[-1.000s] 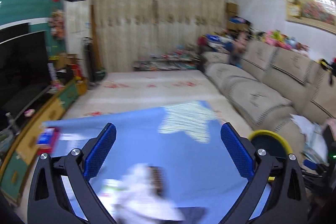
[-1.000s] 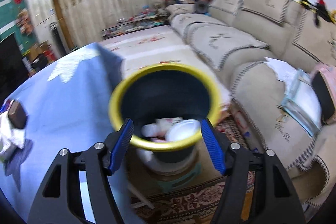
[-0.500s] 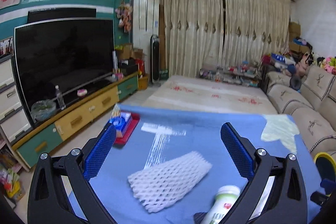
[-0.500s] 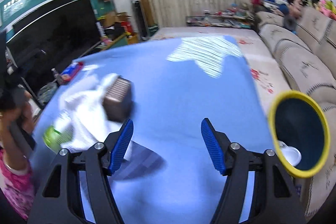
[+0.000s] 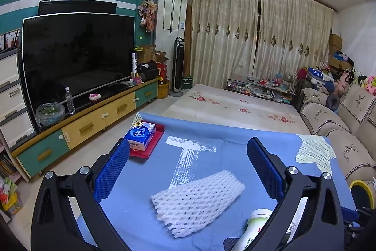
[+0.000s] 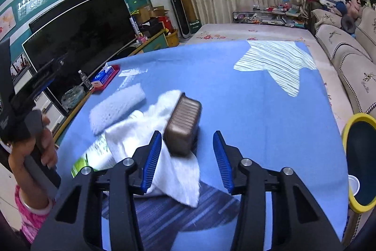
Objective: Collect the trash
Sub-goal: 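Grasp the brown ribbed tin with the right gripper and lift it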
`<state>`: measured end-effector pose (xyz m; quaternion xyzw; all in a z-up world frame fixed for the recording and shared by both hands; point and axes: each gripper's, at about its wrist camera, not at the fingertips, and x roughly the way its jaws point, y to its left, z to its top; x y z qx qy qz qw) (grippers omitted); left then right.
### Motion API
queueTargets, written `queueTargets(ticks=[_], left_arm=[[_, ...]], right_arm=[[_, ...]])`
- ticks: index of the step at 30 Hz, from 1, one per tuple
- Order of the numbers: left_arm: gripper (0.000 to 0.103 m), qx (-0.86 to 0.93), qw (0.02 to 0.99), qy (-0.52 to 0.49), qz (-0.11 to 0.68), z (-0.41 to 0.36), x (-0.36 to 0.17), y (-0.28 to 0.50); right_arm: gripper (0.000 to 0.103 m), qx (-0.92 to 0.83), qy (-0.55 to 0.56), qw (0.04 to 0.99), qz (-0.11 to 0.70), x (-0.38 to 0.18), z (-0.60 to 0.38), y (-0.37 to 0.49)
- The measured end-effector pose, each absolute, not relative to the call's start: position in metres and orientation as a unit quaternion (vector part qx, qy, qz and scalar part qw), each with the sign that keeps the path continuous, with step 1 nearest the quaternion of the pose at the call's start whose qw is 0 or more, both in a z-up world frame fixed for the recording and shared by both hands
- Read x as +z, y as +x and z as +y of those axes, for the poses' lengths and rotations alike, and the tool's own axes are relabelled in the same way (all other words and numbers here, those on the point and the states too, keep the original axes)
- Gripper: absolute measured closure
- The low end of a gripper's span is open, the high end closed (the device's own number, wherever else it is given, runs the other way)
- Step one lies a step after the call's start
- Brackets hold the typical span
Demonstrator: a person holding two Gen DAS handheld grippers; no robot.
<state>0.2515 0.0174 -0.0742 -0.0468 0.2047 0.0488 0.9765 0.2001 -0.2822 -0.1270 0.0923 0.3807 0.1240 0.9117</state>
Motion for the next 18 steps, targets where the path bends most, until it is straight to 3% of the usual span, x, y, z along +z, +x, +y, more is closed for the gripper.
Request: queueTargets(ticks=[7,12,18], left_arm=[[0.005,0.039,0.977,-0.040,0.207,0.007,-0.074,0.247],[0.005,0.032,0.977,-0.037,0.207,0.002,-0.073,0.244],[0.005,0.030,0.977,-0.039,0.209,0.000,-0.072,0.243]], right_arm=[[0.060,0.126,0.134,0.898,0.401,-0.139,-0.283,0.221],[0.068,0.135,0.152,0.890,0.409,-0.144,-0.283,0.227],[0.072,0.140,0.166,0.888,0.406,-0.142,-0.288,0.227]])
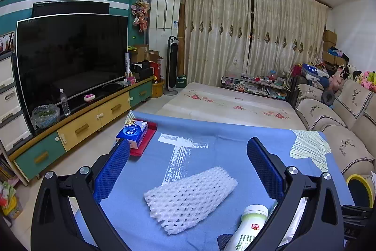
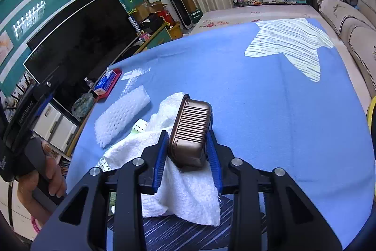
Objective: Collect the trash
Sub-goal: 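Grasp the brown ribbed tin with the right gripper and lift it, then carry the brown tin with the right gripper into the bin and release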
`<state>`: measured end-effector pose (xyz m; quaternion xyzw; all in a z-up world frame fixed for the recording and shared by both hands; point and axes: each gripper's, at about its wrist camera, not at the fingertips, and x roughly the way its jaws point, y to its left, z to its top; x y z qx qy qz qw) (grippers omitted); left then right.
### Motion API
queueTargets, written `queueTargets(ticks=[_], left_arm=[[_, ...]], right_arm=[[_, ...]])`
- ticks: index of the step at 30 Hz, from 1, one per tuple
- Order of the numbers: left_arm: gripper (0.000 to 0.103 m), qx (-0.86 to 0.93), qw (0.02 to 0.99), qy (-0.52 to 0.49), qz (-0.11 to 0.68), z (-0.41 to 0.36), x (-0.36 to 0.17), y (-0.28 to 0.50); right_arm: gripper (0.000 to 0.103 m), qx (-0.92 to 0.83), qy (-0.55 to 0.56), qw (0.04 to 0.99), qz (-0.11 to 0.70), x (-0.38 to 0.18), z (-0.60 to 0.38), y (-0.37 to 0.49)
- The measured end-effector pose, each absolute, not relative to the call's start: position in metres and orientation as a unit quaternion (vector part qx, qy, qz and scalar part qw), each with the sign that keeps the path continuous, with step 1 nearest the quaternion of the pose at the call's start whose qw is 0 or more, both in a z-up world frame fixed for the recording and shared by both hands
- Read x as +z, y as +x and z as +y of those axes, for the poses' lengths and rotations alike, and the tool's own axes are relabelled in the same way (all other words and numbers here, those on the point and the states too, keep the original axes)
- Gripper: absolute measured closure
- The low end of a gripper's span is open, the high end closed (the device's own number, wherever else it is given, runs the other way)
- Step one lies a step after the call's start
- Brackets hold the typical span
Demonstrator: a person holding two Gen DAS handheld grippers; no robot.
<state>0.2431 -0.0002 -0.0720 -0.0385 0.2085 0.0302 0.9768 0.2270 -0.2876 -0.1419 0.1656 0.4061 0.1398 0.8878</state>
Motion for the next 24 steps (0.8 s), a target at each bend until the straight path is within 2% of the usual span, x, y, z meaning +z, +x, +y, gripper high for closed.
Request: queueTargets(ticks=[12,24], left_arm=[[0.005,0.031,0.976,-0.037,0.211,-0.002,-0.075,0.244],[0.005,0.031,0.976,-0.035,0.214,-0.003,-0.077,0.244]], right_arm=[[0.073,0.074,0.120,0.925,0.352,-0.116,-0.316,0.206],[0.074,0.040,0.137,0.933,0.331,-0.105,-0.357,0.185]])
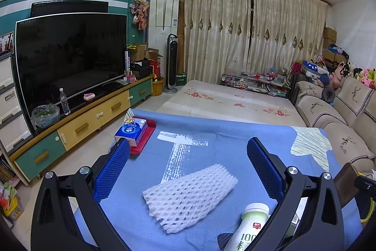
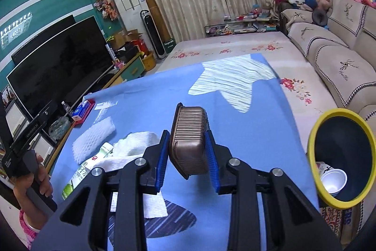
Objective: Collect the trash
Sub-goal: 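Carry the brown tin with the right gripper into the bin and release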
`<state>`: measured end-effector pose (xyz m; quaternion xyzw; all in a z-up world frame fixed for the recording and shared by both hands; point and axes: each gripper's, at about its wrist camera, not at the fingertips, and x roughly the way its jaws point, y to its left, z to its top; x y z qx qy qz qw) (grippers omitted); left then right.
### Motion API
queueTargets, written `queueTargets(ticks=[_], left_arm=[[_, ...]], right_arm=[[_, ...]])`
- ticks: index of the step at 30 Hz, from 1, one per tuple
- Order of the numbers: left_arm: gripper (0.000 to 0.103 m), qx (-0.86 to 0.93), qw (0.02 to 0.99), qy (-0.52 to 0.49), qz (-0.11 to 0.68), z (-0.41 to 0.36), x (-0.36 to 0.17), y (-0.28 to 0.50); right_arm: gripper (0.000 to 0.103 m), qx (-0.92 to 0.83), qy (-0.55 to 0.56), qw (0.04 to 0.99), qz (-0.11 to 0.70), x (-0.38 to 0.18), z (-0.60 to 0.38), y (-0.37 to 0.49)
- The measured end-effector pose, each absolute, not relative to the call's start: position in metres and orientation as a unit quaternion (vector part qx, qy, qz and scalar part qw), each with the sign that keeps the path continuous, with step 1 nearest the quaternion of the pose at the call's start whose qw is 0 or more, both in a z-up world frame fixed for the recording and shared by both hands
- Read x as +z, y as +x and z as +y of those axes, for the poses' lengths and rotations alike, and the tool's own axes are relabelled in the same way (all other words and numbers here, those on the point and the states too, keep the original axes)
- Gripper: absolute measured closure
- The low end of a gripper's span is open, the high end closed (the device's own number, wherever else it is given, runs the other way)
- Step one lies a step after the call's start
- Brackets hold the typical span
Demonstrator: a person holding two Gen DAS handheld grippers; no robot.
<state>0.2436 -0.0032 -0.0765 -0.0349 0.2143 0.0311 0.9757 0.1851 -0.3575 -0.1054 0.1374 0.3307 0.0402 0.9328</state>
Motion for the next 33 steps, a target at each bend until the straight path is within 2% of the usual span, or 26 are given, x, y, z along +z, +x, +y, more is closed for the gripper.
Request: queueTargets(ticks=[18,33], left_arm=[[0.005,0.031,0.973,-0.030,0.225,-0.007,-0.084,0.246],[0.005,0.033,0.971,-0.024,0.237,-0.009,-0.090,0.252]], right_arm=[[0.074,0.001,0.157,0.935,0.316,-0.102,-0.397,0.167],[0.074,-0.172,0.218,0.907,0.316,-0.132,-0.536,0.148]])
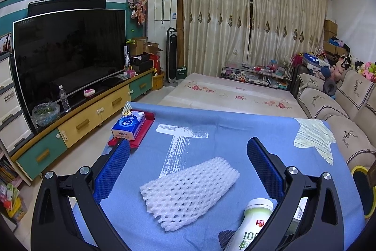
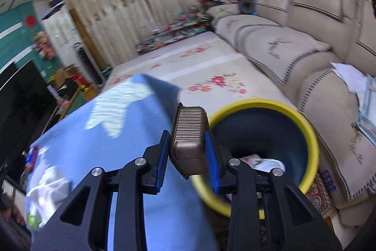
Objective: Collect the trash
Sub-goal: 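Carry the brown tin with the right gripper into the bin and release, then reach the left gripper to the green-labelled coconut water bottle and grasp it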
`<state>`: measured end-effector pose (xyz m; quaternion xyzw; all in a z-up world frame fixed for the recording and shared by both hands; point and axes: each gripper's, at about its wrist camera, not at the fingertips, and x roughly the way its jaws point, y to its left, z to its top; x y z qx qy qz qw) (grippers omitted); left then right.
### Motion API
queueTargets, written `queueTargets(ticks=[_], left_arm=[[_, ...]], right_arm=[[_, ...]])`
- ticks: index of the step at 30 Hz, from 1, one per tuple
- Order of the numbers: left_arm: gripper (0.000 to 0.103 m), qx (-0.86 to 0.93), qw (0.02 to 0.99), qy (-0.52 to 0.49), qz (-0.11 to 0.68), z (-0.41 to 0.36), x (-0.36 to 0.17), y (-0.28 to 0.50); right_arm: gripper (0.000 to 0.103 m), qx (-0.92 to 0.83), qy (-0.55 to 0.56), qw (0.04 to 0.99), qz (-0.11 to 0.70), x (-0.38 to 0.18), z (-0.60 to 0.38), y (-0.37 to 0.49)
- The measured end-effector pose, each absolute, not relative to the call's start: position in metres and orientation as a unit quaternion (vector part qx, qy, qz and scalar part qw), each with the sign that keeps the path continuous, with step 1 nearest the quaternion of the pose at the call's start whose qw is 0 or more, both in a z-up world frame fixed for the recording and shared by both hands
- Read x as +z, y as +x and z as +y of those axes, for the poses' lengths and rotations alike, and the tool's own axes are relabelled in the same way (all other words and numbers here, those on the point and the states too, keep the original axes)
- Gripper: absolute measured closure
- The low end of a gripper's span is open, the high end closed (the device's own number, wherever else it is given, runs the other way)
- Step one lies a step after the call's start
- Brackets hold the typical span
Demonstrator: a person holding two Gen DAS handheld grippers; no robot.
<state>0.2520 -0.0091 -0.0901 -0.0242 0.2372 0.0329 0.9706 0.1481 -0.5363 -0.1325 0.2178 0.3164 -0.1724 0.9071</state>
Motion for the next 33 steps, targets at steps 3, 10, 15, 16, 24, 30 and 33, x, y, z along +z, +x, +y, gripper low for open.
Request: queueTargets(ticks=[3,10,15,16,24,30,33], left_arm=[[0.005,0.033,0.970,-0.023,0.240,-0.009,-0.091,0.254],[0.005,0.033,0.968,-0.017,0.247,-0.012,-0.095,0.259],[0.005,0.033,0.968,-0.015,0.249,-0.014,-0.096,0.260],[0.005,0.033,0.968,-0.015,0.249,-0.014,-0.097,0.260],[0.005,0.030,0.969,-0.015,0.245,-0.018,-0.097,0.259],[0.005,0.021,0.968,-0.019,0.249,-0.023,-0.097,0.255],[0.005,0.009,0.966,-0.025,0.259,-0.024,-0.094,0.251]], right_arm=[[0.074,-0.196,0.224,0.897,0.326,-0.146,-0.555,0.150],[0.072,-0.229,0.230,0.882,0.343,-0.169,-0.577,0.160],[0.068,-0.238,0.221,0.882,0.343,-0.170,-0.575,0.159],[0.068,-0.236,0.221,0.882,0.342,-0.170,-0.574,0.158],[0.062,-0.202,0.208,0.904,0.315,-0.146,-0.532,0.145],[0.061,-0.168,0.164,0.923,0.305,-0.136,-0.480,0.142],[0.059,-0.153,0.140,0.930,0.305,-0.138,-0.457,0.142]])
